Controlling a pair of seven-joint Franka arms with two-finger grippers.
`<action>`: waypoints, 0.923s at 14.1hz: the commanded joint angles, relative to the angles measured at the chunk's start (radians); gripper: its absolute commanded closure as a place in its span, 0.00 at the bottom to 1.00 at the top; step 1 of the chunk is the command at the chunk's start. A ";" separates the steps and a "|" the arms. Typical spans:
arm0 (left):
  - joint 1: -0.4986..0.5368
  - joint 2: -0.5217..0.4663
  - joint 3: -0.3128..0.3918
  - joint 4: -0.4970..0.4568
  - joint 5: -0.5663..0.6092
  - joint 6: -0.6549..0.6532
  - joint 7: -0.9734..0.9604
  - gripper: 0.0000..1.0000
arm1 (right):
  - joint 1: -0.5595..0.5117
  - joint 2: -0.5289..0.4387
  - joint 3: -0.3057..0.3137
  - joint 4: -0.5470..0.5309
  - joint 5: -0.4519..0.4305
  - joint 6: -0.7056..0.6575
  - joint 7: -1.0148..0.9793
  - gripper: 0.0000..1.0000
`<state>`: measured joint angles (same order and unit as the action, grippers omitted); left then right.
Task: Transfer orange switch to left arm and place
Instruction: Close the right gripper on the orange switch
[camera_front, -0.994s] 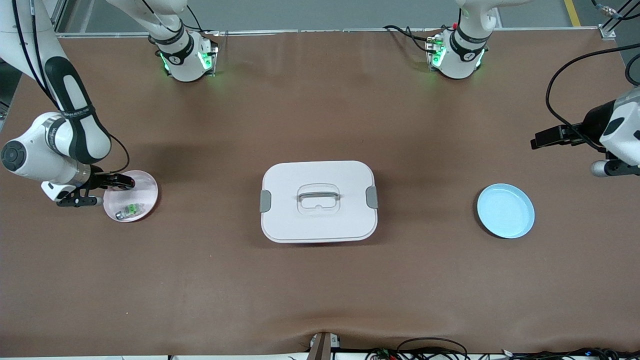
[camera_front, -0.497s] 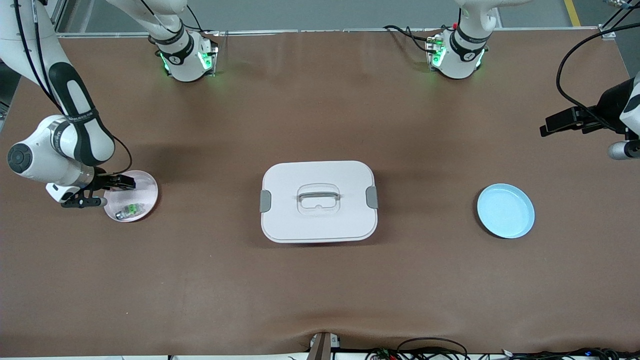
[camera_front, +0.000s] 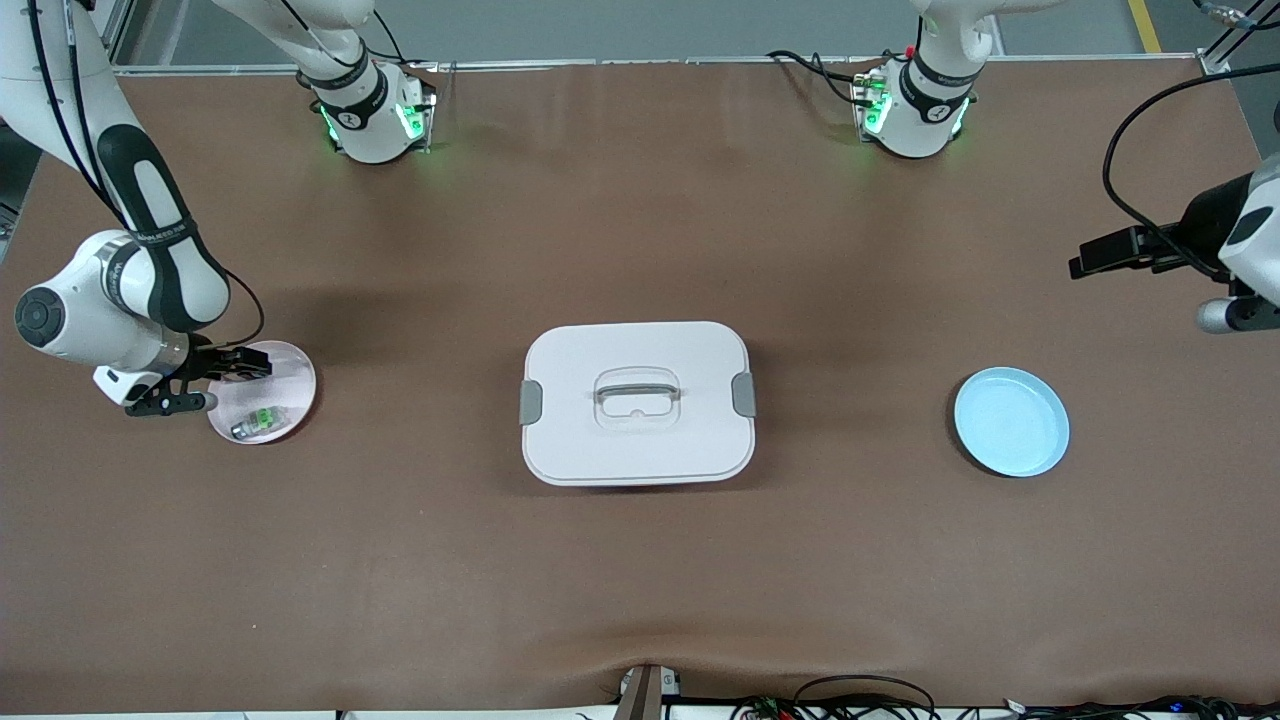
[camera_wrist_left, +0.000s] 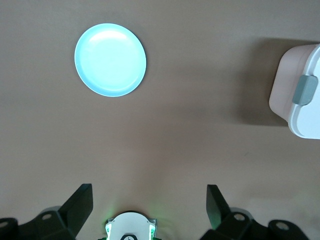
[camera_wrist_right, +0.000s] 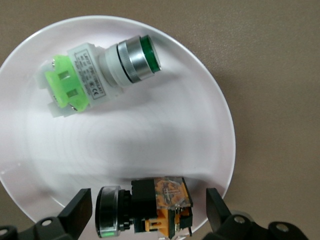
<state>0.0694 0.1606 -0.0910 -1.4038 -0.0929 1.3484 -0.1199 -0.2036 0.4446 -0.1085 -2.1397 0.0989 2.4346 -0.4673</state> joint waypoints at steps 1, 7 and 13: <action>0.003 0.017 0.004 0.026 -0.018 -0.017 -0.001 0.00 | -0.017 0.005 0.016 -0.006 0.019 -0.003 -0.027 0.00; 0.009 0.014 0.005 0.026 -0.016 -0.017 0.002 0.00 | -0.016 0.006 0.018 -0.012 0.019 -0.005 -0.028 0.12; 0.033 0.014 0.005 0.026 -0.030 -0.017 -0.001 0.00 | -0.017 0.006 0.018 -0.012 0.021 -0.017 -0.097 0.62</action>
<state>0.0991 0.1770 -0.0864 -1.3922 -0.0974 1.3485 -0.1199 -0.2036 0.4559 -0.1028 -2.1453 0.0995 2.4284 -0.5093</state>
